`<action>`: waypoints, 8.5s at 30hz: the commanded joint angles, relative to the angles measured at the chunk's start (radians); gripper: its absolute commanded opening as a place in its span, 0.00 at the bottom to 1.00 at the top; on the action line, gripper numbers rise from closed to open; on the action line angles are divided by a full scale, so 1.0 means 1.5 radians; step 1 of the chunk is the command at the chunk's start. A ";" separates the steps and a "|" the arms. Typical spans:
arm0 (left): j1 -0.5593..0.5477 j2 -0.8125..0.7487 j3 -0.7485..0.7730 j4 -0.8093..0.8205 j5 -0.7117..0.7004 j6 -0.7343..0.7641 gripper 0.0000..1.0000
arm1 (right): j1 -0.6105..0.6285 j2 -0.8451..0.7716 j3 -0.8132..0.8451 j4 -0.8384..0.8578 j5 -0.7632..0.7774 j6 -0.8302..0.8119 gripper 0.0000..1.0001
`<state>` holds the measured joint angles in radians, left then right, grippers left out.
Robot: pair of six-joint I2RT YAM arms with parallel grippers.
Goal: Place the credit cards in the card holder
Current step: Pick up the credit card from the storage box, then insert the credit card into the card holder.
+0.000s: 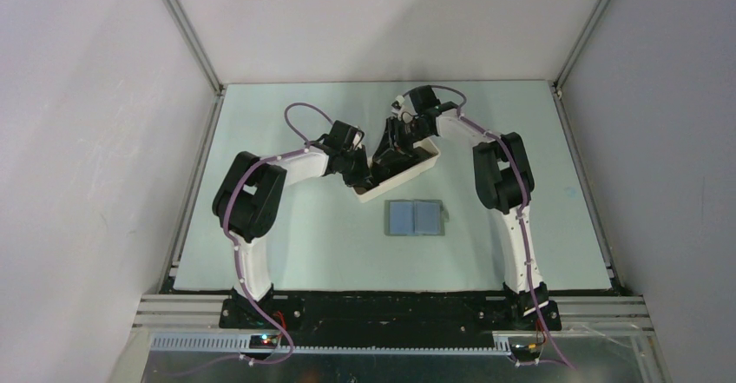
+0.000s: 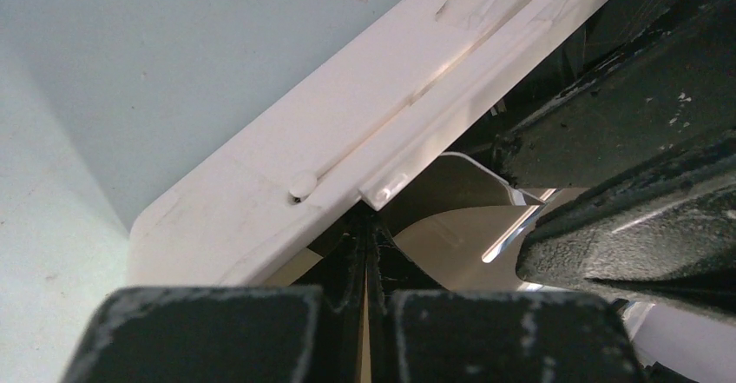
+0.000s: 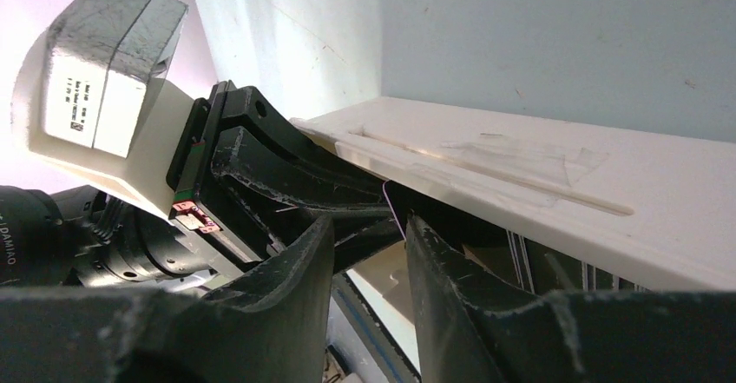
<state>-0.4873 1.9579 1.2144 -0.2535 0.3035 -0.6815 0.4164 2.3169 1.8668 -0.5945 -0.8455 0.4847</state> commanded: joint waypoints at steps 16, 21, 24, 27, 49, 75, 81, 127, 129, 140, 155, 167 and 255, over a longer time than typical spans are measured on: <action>-0.016 0.055 -0.041 0.011 -0.041 0.007 0.00 | 0.035 0.013 0.052 -0.170 0.037 -0.161 0.39; -0.016 0.056 -0.040 0.011 -0.040 0.007 0.00 | 0.036 0.045 0.067 -0.178 -0.066 -0.203 0.37; -0.016 0.056 -0.041 0.011 -0.039 0.007 0.00 | 0.041 0.061 0.077 -0.191 -0.083 -0.226 0.38; -0.016 0.055 -0.041 0.012 -0.038 0.008 0.00 | 0.047 0.076 0.108 -0.220 -0.086 -0.268 0.39; -0.016 0.010 -0.065 0.032 -0.045 0.014 0.00 | 0.053 0.067 0.127 -0.188 0.027 -0.228 0.00; 0.033 -0.413 -0.199 0.130 -0.154 0.115 0.65 | 0.033 -0.042 0.153 -0.202 0.014 -0.212 0.00; 0.092 -0.501 -0.224 0.145 -0.042 0.182 0.73 | 0.034 -0.073 0.165 -0.232 0.002 -0.226 0.00; -0.047 -0.554 -0.164 0.106 0.426 0.039 0.00 | 0.081 -0.443 -0.039 -0.318 -0.066 -0.223 0.17; -0.047 -0.573 -0.170 0.116 0.362 0.020 0.00 | 0.060 -0.478 -0.073 -0.264 -0.049 -0.176 0.38; -0.047 -0.671 -0.259 0.371 0.153 -0.192 0.00 | 0.010 -0.648 -0.400 0.251 -0.183 0.164 0.69; -0.047 -0.667 -0.293 0.454 0.176 -0.238 0.02 | 0.076 -0.582 -0.401 0.522 -0.236 0.346 0.05; -0.052 -0.628 -0.365 0.268 0.047 -0.214 0.76 | -0.029 -0.582 -0.417 -0.001 -0.072 -0.027 0.00; -0.186 0.008 -0.163 0.086 -0.047 -0.127 0.00 | -0.163 -0.362 -0.726 0.298 0.008 -0.051 0.00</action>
<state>-0.7639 1.8805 0.9928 -0.0166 0.2737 -0.8864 0.1501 1.7435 0.7761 -0.0967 -0.7998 0.4442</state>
